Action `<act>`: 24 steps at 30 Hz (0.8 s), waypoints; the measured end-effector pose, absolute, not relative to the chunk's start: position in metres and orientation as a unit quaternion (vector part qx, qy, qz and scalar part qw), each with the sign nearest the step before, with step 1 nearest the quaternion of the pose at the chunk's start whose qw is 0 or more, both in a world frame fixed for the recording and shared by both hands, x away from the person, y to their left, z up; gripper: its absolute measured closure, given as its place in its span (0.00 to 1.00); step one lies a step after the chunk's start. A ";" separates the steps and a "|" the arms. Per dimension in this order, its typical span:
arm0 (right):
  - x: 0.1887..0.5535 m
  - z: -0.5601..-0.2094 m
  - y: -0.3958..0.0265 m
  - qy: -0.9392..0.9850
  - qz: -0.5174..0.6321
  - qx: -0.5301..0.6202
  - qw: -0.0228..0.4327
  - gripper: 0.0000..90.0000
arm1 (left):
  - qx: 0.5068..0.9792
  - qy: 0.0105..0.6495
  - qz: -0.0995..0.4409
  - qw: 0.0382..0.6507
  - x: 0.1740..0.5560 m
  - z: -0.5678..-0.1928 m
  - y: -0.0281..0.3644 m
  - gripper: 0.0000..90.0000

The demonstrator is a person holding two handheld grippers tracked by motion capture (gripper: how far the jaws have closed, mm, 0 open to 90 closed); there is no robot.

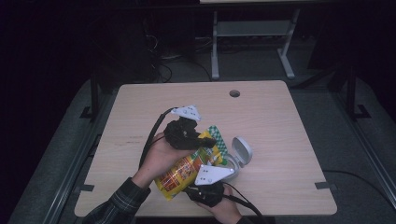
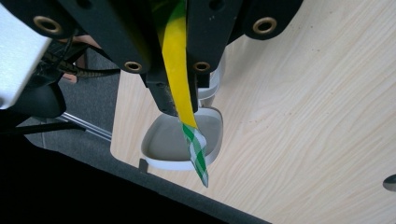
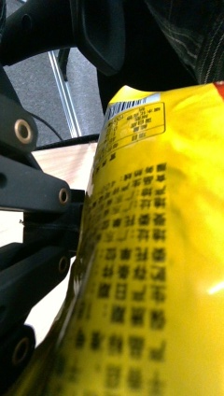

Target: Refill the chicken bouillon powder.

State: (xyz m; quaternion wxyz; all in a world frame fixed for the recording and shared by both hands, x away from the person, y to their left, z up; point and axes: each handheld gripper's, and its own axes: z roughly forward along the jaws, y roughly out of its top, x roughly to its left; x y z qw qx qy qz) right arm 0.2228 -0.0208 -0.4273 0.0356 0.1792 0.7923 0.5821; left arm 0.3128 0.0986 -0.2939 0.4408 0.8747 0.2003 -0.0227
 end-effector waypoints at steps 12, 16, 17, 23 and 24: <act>0.225 -0.425 -0.022 0.794 0.582 0.171 0.036 1.00 | 0.877 0.211 -0.021 0.432 0.317 -0.297 0.092 1.00; 0.227 -0.424 -0.024 0.793 0.584 0.169 0.035 1.00 | 0.880 0.214 -0.019 0.424 0.319 -0.296 0.089 1.00; 0.227 -0.424 -0.025 0.792 0.585 0.169 0.035 1.00 | 0.880 0.214 -0.018 0.424 0.320 -0.296 0.088 1.00; 0.227 -0.422 -0.025 0.790 0.588 0.167 0.036 1.00 | 0.885 0.217 -0.014 0.411 0.323 -0.297 0.085 1.00; 0.228 -0.422 -0.025 0.790 0.589 0.166 0.036 1.00 | 0.886 0.219 -0.013 0.407 0.324 -0.297 0.085 1.00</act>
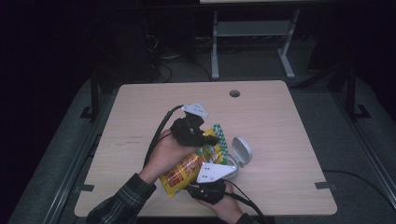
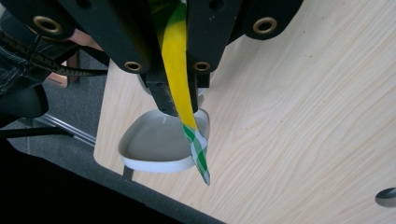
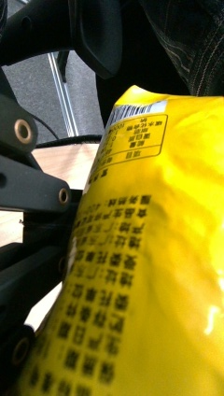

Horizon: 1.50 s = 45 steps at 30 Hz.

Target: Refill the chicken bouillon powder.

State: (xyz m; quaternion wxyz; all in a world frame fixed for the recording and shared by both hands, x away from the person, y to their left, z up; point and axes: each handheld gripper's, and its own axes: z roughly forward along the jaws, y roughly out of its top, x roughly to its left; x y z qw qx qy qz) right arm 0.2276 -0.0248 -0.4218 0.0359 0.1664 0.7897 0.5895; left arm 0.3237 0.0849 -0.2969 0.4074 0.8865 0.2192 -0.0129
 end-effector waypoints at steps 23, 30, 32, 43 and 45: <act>0.223 -0.416 -0.025 0.777 0.607 0.163 0.044 1.00 | 0.902 0.225 -0.006 0.369 0.325 -0.290 0.073 1.00; 0.222 -0.415 -0.025 0.777 0.607 0.163 0.043 1.00 | 0.904 0.228 -0.007 0.362 0.326 -0.291 0.070 1.00; 0.222 -0.415 -0.025 0.777 0.607 0.163 0.043 1.00 | 0.904 0.229 -0.009 0.361 0.326 -0.291 0.069 1.00; 0.222 -0.415 -0.026 0.775 0.608 0.164 0.045 1.00 | 0.903 0.232 -0.007 0.360 0.326 -0.292 0.067 1.00; 0.222 -0.415 -0.026 0.776 0.607 0.163 0.045 1.00 | 0.903 0.233 -0.007 0.361 0.326 -0.291 0.067 1.00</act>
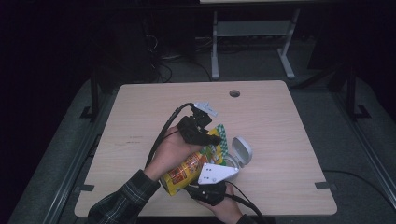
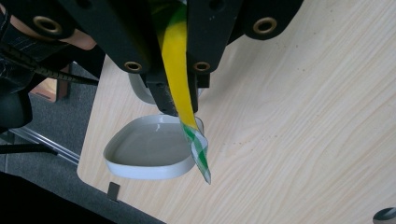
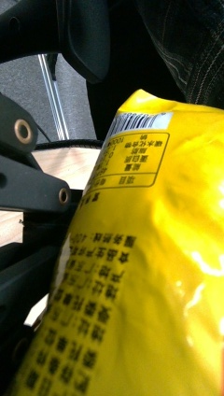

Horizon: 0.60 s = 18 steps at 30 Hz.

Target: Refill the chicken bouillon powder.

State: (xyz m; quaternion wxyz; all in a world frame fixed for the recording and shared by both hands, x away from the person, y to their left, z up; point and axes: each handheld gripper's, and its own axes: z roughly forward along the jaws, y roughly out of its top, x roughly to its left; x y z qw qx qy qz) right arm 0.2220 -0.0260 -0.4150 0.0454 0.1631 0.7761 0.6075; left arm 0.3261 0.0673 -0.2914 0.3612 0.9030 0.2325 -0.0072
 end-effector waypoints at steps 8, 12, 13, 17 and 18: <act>0.222 -0.415 -0.026 0.776 0.608 0.162 0.046 1.00 | 0.903 0.231 -0.007 0.361 0.326 -0.292 0.068 1.00; 0.222 -0.415 -0.025 0.776 0.608 0.162 0.047 1.00 | 0.903 0.232 -0.008 0.360 0.326 -0.292 0.068 1.00; 0.222 -0.415 -0.025 0.776 0.608 0.162 0.046 1.00 | 0.903 0.233 -0.008 0.360 0.326 -0.292 0.068 1.00; 0.222 -0.415 -0.025 0.776 0.608 0.162 0.046 1.00 | 0.904 0.234 -0.009 0.357 0.326 -0.292 0.068 1.00; 0.221 -0.415 -0.025 0.776 0.608 0.162 0.047 1.00 | 0.904 0.234 -0.009 0.357 0.326 -0.292 0.068 1.00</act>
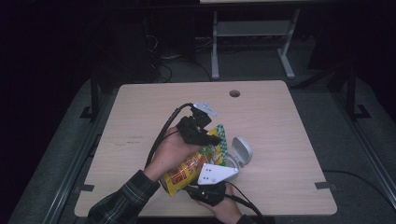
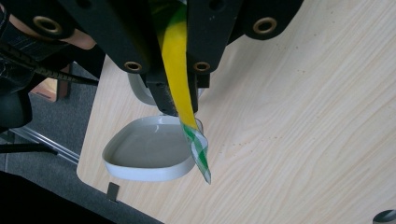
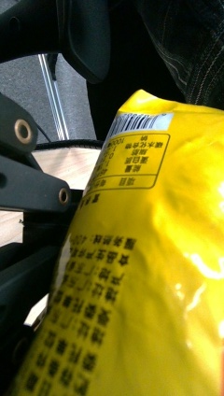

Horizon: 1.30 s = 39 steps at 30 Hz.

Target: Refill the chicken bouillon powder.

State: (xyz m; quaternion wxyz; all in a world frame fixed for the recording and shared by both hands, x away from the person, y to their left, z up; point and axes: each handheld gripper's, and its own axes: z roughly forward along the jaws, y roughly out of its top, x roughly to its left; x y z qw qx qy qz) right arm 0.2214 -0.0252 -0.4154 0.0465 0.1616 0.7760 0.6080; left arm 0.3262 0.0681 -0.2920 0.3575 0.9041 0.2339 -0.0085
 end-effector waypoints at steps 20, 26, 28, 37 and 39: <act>0.221 -0.416 -0.025 0.776 0.608 0.162 0.047 1.00 | 0.905 0.236 -0.013 0.353 0.328 -0.293 0.066 1.00; 0.221 -0.416 -0.025 0.774 0.610 0.162 0.047 1.00 | 0.905 0.238 -0.013 0.352 0.328 -0.294 0.065 1.00; 0.221 -0.416 -0.025 0.774 0.610 0.163 0.046 1.00 | 0.907 0.237 -0.012 0.349 0.328 -0.294 0.066 1.00; 0.221 -0.416 -0.025 0.774 0.611 0.162 0.045 1.00 | 0.909 0.239 -0.014 0.342 0.330 -0.295 0.064 1.00; 0.220 -0.416 -0.025 0.774 0.610 0.162 0.046 1.00 | 0.909 0.239 -0.014 0.342 0.330 -0.295 0.064 1.00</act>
